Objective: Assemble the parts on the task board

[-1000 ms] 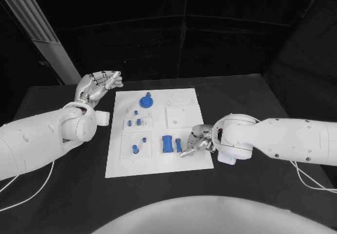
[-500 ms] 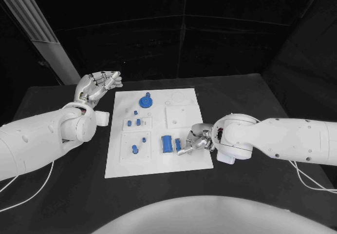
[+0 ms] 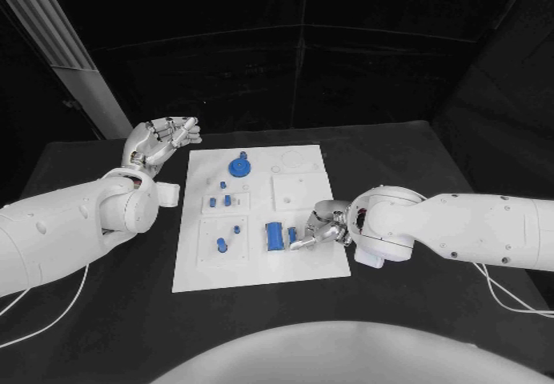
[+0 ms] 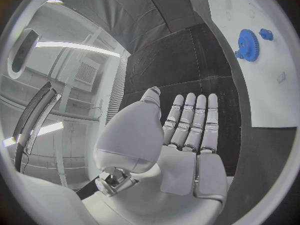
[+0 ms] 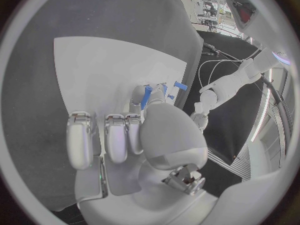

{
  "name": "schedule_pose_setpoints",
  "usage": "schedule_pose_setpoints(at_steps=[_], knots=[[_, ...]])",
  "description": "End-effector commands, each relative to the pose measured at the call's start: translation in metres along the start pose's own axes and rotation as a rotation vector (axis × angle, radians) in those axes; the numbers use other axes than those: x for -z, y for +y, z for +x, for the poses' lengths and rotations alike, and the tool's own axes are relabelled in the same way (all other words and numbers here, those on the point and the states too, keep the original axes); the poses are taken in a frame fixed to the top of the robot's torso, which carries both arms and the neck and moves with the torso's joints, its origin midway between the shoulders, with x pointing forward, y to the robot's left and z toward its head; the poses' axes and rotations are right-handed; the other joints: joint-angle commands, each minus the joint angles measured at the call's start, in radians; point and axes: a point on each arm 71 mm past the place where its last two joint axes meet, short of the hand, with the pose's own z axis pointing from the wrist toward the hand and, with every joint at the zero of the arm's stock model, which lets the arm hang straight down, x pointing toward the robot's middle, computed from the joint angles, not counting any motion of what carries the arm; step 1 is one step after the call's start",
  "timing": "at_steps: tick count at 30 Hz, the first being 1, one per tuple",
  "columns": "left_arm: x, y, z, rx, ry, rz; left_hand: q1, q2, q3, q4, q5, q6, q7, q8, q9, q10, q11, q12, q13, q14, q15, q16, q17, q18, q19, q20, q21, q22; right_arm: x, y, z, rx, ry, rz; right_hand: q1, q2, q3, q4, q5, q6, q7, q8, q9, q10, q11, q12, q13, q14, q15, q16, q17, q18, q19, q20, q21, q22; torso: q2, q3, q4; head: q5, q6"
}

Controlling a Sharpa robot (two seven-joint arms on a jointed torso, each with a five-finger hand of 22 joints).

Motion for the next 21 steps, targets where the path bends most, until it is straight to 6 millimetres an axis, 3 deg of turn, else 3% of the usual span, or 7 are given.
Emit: schedule_pose_setpoints(at_steps=[1,9,21], knots=[[-0.0001,-0.0085,0.0011,0.008,0.01,0.111,0.0,0.013,-0.005,0.001,0.005,-0.003,0.044,0.005,-0.001,-0.009,-0.001,0.003,-0.001,-0.007,0.0,0.005,-0.001,0.001,-0.001,0.0,-0.005,-0.001,-0.0001,0.0011,-0.0011,-0.005,-0.013,-0.007,0.019,0.021,0.009,-0.003,-0.005,0.008,-0.001,-0.004,0.002,0.104,-0.009,-0.007,0.26,0.102,-0.008,0.002,0.263,-0.007,0.102,-0.007,0.003,0.263,0.0,0.0004,0.0003,0.0,0.0],[-0.0001,-0.0085,0.001,0.008,0.01,0.111,0.0,0.013,-0.005,0.001,0.005,-0.003,0.044,0.005,-0.001,-0.009,-0.001,0.003,-0.001,-0.007,0.0,0.005,-0.001,0.001,-0.001,0.0,-0.005,-0.001,-0.0008,0.0018,-0.0008,-0.004,-0.011,-0.004,0.077,0.052,0.03,-0.02,-0.003,0.009,-0.003,-0.011,0.008,0.104,-0.01,-0.007,0.26,0.102,-0.009,0.002,0.263,-0.007,0.102,-0.008,0.003,0.263,0.0,0.0002,0.0001,0.0,0.0],[0.0,-0.0084,0.0014,0.009,0.011,0.111,0.0,0.013,-0.006,0.001,0.005,-0.004,0.044,0.006,-0.001,-0.01,-0.001,0.003,-0.001,-0.008,0.0,0.005,-0.002,0.001,-0.001,0.0,-0.005,-0.001,-0.0017,0.0017,-0.0007,-0.003,-0.01,0.005,0.101,0.065,0.04,-0.027,-0.001,0.01,-0.002,-0.016,0.011,0.104,-0.01,-0.007,0.26,0.102,-0.008,0.002,0.263,-0.007,0.102,-0.008,0.003,0.263,0.0,0.0,0.0007,-0.001,0.0]])
